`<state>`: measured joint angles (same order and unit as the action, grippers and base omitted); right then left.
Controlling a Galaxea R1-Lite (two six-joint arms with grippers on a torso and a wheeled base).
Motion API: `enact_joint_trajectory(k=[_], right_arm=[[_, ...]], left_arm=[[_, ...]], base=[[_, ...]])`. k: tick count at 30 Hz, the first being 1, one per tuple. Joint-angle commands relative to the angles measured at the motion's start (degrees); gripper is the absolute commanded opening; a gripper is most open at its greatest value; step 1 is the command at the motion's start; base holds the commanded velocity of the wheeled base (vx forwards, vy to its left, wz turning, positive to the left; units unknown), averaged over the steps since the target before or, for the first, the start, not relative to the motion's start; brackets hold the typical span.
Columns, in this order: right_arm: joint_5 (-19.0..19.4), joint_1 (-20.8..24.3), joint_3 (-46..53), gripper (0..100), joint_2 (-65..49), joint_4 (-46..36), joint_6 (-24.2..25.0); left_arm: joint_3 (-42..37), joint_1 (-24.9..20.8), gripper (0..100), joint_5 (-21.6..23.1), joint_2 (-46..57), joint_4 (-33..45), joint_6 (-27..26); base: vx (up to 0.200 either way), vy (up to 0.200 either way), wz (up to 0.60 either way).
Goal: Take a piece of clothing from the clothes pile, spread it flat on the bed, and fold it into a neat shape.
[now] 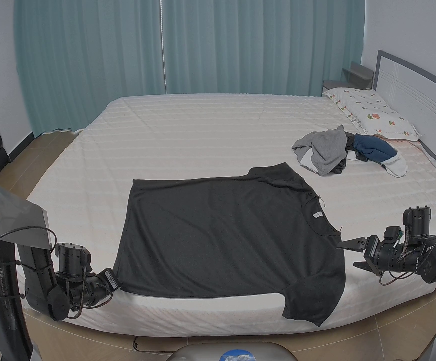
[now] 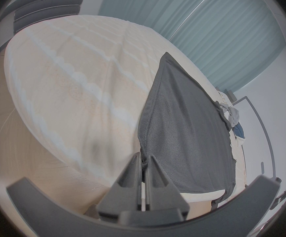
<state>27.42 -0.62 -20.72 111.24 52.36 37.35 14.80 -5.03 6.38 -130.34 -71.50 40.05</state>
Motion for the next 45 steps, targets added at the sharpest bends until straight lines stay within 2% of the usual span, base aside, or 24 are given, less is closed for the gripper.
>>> enact_joint_trajectory(k=[1,13,18,23,27,34,35,45], right_arm=[[-0.17,-0.17,-0.02,100,1.26,0.02,-0.17],[-1.05,0.01,-1.51,100,9.43,0.02,-6.77],[-3.16,0.53,-4.76,100,14.71,0.11,-6.94],[-3.6,0.53,-8.02,100,17.96,0.11,-6.94],[-6.23,0.18,-9.69,100,20.16,0.29,-6.94],[-6.32,-0.08,-11.09,100,20.16,0.38,-6.59],[-6.32,-0.08,-11.44,0,20.25,0.38,-6.5],[-6.59,-0.26,-17.16,0,20.25,0.29,-6.15]], left_arm=[[-1.0,0.02,0,-0.31,0.26,-0.13,0.03],[-2.85,1.43,0,0.13,0.7,-0.22,0.56],[-2.76,2.05,0,0.39,0.62,-0.22,0.82],[-2.93,2.05,0,0.39,0.62,-0.31,0.91],[-3.02,2.13,0,0.48,0.53,-0.31,0.82],[-3.02,2.13,0,0.48,0.53,-0.31,0.82],[-3.02,2.13,0,0.48,0.53,-0.31,0.82],[-3.02,2.05,0,0.39,0.53,-0.31,0.82]], base=[[0.0,0.0,0.0],[0.0,0.0,0.0],[0.0,0.0,0.0],[0.0,0.0,0.0],[0.0,0.0,0.0],[0.0,0.0,0.0],[0.0,0.0,0.0],[0.0,0.0,0.0]])
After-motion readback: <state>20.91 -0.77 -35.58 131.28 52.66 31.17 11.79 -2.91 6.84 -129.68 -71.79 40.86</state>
